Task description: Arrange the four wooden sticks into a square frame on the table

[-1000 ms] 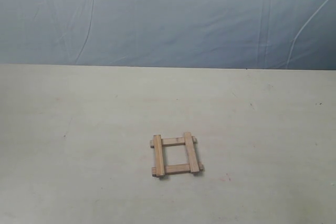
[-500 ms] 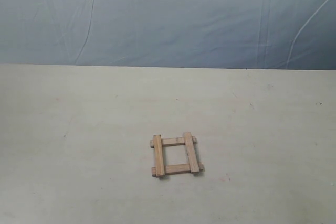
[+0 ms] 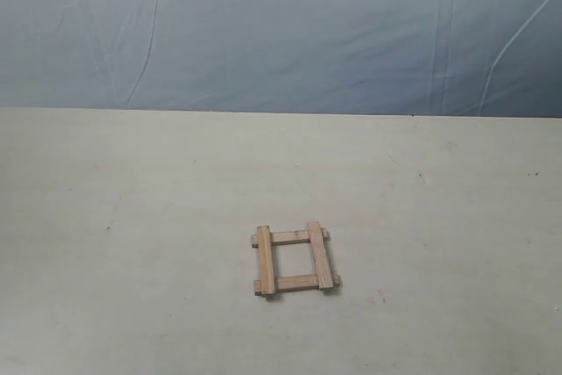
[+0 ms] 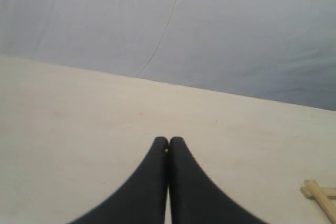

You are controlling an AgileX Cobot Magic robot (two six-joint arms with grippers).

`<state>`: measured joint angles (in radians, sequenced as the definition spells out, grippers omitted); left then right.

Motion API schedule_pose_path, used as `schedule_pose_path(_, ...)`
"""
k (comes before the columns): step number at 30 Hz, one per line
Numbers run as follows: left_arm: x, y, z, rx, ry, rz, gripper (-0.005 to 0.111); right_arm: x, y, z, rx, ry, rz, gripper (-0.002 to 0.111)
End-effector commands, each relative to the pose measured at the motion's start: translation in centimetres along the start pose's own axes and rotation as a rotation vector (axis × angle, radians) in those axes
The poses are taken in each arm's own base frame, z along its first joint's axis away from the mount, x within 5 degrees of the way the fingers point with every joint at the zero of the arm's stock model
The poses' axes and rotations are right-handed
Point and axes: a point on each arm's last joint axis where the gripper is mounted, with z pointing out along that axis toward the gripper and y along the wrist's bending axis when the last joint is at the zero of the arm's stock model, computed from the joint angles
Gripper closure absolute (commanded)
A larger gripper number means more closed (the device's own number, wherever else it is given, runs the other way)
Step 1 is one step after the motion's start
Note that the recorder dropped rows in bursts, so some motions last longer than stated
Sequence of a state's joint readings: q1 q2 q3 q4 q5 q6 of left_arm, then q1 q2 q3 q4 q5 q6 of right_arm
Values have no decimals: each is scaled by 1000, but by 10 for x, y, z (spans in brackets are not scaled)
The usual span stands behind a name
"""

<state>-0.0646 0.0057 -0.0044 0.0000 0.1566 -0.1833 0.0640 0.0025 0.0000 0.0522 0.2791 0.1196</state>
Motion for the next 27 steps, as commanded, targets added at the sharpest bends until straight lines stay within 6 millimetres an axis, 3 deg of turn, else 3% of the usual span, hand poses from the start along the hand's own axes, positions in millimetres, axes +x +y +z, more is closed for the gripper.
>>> schedule_pose_path(1, 8, 3, 0, -46, 67, 7, 107, -1, 0, 0, 3, -7, -1, 109)
schedule_pose_path(27, 8, 4, -1, -61, 73, 12, 107, -1, 0, 0, 3, -7, -1, 109)
